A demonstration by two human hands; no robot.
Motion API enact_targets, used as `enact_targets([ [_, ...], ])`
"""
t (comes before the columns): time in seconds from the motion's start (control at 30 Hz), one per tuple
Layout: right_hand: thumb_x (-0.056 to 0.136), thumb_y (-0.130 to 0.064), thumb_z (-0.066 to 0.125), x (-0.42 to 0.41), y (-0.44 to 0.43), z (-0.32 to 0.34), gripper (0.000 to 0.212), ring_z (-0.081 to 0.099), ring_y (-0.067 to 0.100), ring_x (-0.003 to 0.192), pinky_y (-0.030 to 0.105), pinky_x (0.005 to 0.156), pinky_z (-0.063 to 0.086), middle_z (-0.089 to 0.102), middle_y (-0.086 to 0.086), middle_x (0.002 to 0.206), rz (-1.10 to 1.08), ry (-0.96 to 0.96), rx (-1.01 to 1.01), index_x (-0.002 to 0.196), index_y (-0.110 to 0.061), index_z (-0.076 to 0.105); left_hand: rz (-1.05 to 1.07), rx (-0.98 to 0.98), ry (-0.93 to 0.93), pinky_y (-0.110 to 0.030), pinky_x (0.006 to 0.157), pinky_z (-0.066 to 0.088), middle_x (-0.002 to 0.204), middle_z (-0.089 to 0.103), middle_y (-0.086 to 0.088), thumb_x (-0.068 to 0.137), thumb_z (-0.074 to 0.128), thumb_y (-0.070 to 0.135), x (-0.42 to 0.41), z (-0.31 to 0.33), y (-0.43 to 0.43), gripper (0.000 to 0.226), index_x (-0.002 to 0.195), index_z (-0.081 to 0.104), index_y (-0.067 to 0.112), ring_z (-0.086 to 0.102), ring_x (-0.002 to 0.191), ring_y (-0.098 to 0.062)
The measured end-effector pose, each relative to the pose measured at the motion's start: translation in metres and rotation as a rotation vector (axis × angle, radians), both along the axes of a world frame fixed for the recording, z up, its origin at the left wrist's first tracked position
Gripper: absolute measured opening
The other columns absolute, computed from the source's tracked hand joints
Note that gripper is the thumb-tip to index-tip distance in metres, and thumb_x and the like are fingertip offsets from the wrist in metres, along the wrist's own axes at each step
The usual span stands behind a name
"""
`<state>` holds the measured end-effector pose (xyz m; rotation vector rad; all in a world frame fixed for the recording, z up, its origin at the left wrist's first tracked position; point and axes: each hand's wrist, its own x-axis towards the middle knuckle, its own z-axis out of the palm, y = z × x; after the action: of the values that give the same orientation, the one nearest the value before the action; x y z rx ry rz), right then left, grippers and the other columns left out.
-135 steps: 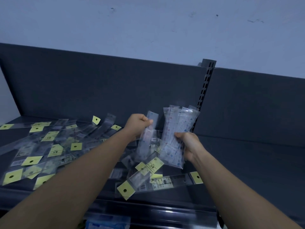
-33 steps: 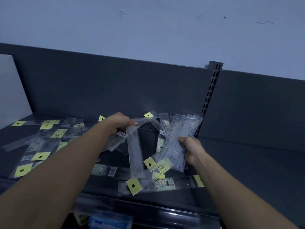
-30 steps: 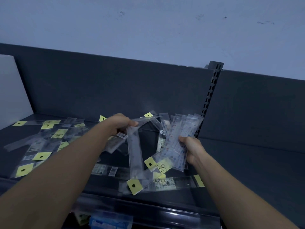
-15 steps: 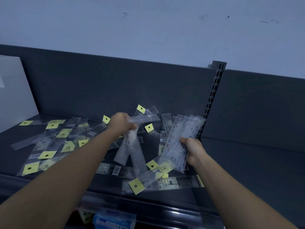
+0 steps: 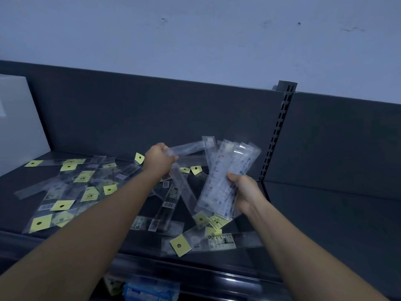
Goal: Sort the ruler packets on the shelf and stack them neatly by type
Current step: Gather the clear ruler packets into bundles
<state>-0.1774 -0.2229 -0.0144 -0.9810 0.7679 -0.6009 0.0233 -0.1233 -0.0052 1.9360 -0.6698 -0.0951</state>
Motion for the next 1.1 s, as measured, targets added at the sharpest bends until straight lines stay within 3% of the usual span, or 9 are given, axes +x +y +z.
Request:
enact_targets([
  [0.13,0.095,-0.005,0.055,0.008,0.006,0.003,0.008,0.064,0.025,0.087,0.039,0.066,0.049,0.068,0.01,0.093,0.107,0.014,0.015,0.1,-0.007,0.061,-0.011,-0.195,0.266,-0.04,0.055,0.057,0.07,0.056,-0.008,0.089,0.063,0.005,-0.007,0.001,-0.003,0.019,0.08,0.048,0.01,0.058,0.055,-0.023],
  [0.23,0.093,-0.006,0.058,0.016,0.011,0.002,0.014,0.065,0.024,0.085,0.037,0.066,0.05,0.069,0.009,0.092,0.166,0.072,-0.027,0.106,-0.005,0.063,-0.016,-0.26,0.353,-0.054,0.07,0.058,0.076,0.058,-0.014,0.087,0.063,0.003,-0.015,-0.001,-0.008,0.023,0.073,0.047,0.012,0.061,0.069,-0.029],
  [0.4,0.092,0.0,0.057,0.02,0.01,-0.002,0.021,0.067,0.025,0.084,0.036,0.063,0.053,0.07,0.012,0.097,0.205,0.073,-0.053,0.112,-0.005,0.062,-0.042,-0.309,0.438,-0.062,0.077,0.054,0.083,0.058,-0.018,0.086,0.058,-0.003,-0.024,-0.002,-0.011,0.024,0.073,0.045,0.012,0.06,0.079,-0.03],
  [0.5,0.093,-0.001,0.056,0.018,0.006,-0.001,0.022,0.067,0.026,0.087,0.039,0.067,0.054,0.071,0.012,0.099,0.243,0.088,-0.089,0.112,-0.008,0.063,-0.027,-0.322,0.508,-0.057,0.075,0.055,0.078,0.056,-0.013,0.087,0.055,-0.005,-0.022,-0.002,-0.01,0.026,0.073,0.043,0.014,0.06,0.079,-0.029],
  [0.63,0.092,-0.001,0.056,0.016,0.002,-0.001,0.019,0.068,0.026,0.086,0.039,0.069,0.055,0.071,0.012,0.097,0.261,0.094,-0.12,0.108,-0.008,0.063,-0.024,-0.331,0.526,-0.037,0.054,0.056,0.075,0.054,-0.011,0.087,0.052,-0.007,-0.022,0.001,-0.009,0.025,0.074,0.043,0.013,0.058,0.064,-0.026],
  [0.77,0.092,0.0,0.056,0.015,-0.001,0.0,0.02,0.068,0.027,0.089,0.041,0.072,0.055,0.07,0.012,0.1,0.215,0.028,-0.128,0.109,-0.007,0.062,-0.044,-0.378,0.611,-0.032,0.047,0.055,0.079,0.058,-0.012,0.091,0.054,-0.003,-0.022,0.003,-0.009,0.02,0.08,0.046,0.011,0.06,0.061,-0.023],
  [0.87,0.092,0.0,0.057,0.016,-0.001,0.0,0.027,0.069,0.026,0.087,0.04,0.07,0.056,0.071,0.012,0.1,0.171,-0.017,-0.119,0.118,-0.004,0.06,-0.058,-0.415,0.663,-0.029,0.045,0.055,0.081,0.059,-0.012,0.095,0.053,0.0,-0.026,0.002,-0.011,0.013,0.086,0.05,0.009,0.06,0.062,-0.021],
  [0.97,0.091,0.001,0.058,0.018,-0.002,0.0,0.03,0.07,0.025,0.086,0.04,0.069,0.057,0.072,0.012,0.1,0.114,-0.061,-0.093,0.12,-0.002,0.058,-0.051,-0.459,0.713,-0.026,0.044,0.054,0.077,0.06,-0.012,0.096,0.051,0.003,-0.03,0.004,-0.012,0.007,0.092,0.051,0.008,0.058,0.05,-0.017],
  [1.1,0.092,0.001,0.058,0.02,-0.002,0.002,0.023,0.069,0.025,0.084,0.042,0.068,0.055,0.072,0.01,0.092,0.043,-0.078,-0.048,0.114,-0.004,0.058,-0.051,-0.452,0.653,-0.027,0.051,0.053,0.078,0.062,-0.012,0.097,0.051,0.005,-0.031,-0.001,-0.012,0.008,0.09,0.051,0.01,0.057,0.046,-0.014],
])
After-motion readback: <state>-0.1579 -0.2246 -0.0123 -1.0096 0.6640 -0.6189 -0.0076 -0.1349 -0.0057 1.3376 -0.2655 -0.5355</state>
